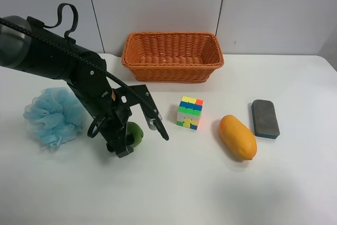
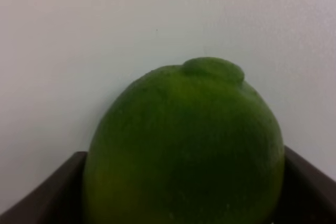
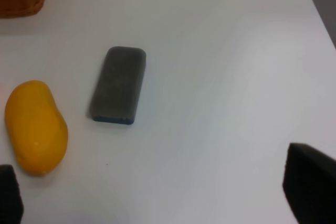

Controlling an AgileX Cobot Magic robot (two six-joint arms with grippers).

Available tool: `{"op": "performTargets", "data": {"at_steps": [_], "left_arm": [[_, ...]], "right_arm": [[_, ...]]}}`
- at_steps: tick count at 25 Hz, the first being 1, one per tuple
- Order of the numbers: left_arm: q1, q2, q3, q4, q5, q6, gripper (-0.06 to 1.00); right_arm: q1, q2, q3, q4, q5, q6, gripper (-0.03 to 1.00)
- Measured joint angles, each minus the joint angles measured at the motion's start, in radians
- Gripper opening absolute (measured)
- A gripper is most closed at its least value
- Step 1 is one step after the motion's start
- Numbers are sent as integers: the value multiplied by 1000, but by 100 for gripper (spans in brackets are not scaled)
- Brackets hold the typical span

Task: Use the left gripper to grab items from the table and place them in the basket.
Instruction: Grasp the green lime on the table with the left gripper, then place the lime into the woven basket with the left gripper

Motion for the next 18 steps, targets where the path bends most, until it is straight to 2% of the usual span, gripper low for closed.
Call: {"op": "performTargets", "data": {"at_steps": [11,14,18], "left_arm": [[0,-20,0,-4,25,0,63],[0,-105,-4,-3,31,0,63],[7,-238,-93,51,29,0,63]], "right_arm": [[0,0,0,0,0,0,99],[0,0,0,0,0,0,99],[0,0,0,0,0,0,99]]}}
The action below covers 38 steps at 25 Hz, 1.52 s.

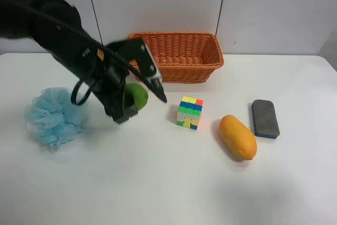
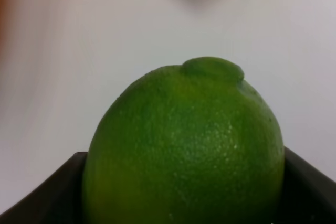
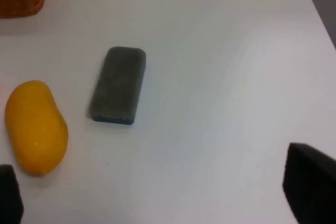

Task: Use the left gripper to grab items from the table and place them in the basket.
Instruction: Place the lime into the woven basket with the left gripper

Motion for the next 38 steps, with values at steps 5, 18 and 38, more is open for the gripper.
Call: {"op": "performTargets", "data": {"at_steps": [5,18,38], "left_arm": [[57,1,-208,34,-44,20,63],[136,557,-739,33,-167,36,63],[136,658,-865,-22,-92,12,93]], "right_arm": [[0,0,0,0,0,0,99],[0,0,0,0,0,0,99],[0,0,0,0,0,0,99]]}}
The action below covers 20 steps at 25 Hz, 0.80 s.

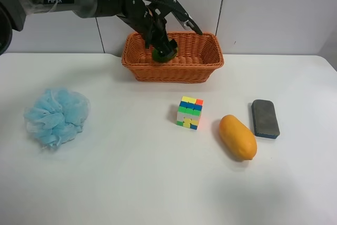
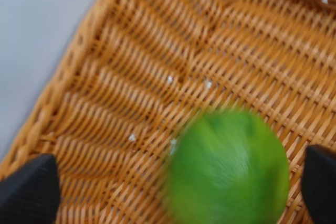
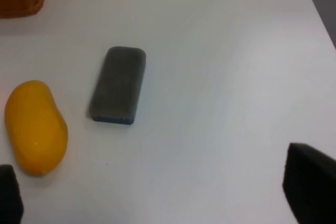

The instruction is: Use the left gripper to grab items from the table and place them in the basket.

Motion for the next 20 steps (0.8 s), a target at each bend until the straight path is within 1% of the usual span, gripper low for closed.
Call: {"op": "performTargets", "data": {"at_steps": [1,3,8,11,15,20], "left_arm": [[0,-3,-1,-1,12,-5,96],[0,-7,-3,-2,38,-6,98],[0,-35,-3,-1,124,-24,99],[0,-91,-3,1,186,-41,99],[0,-186,-3,35,318,-100,99],[0,-325,-3,135,525,-198,99]], "right_arm": [[0,0,0,0,0,0,99],[0,0,0,0,0,0,99],[0,0,0,0,0,0,99],[0,0,0,0,0,0,99],[0,0,0,0,0,0,99],[0,0,0,0,0,0,99]]}}
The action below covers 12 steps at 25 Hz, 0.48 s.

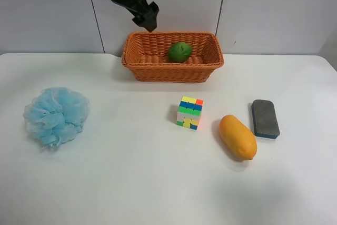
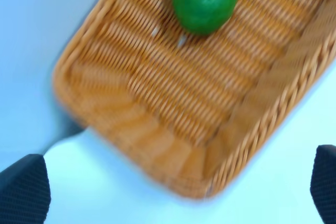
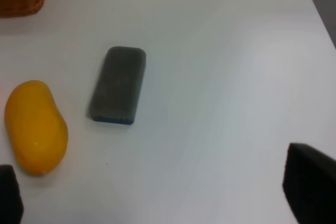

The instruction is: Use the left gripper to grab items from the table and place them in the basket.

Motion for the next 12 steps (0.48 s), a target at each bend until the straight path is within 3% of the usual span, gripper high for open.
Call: {"op": "performTargets", "data": {"at_steps": [6,12], "left_arm": [[0,-196,0,126,247,-72,99],[0,-495,112,254,267,-170,99]], "right_arm": [[0,0,0,0,0,0,99],[0,0,0,0,0,0,99]]}}
